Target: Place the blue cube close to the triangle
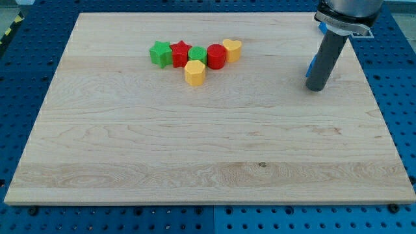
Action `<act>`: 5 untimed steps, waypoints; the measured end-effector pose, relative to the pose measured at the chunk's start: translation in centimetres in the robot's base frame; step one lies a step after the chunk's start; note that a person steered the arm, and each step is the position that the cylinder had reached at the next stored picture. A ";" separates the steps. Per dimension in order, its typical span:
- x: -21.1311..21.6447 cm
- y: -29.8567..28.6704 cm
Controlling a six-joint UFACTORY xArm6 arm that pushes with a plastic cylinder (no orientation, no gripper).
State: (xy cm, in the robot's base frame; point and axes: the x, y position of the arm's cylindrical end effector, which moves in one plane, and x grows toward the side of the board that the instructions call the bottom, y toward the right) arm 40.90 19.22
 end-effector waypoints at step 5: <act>-7.1 1.5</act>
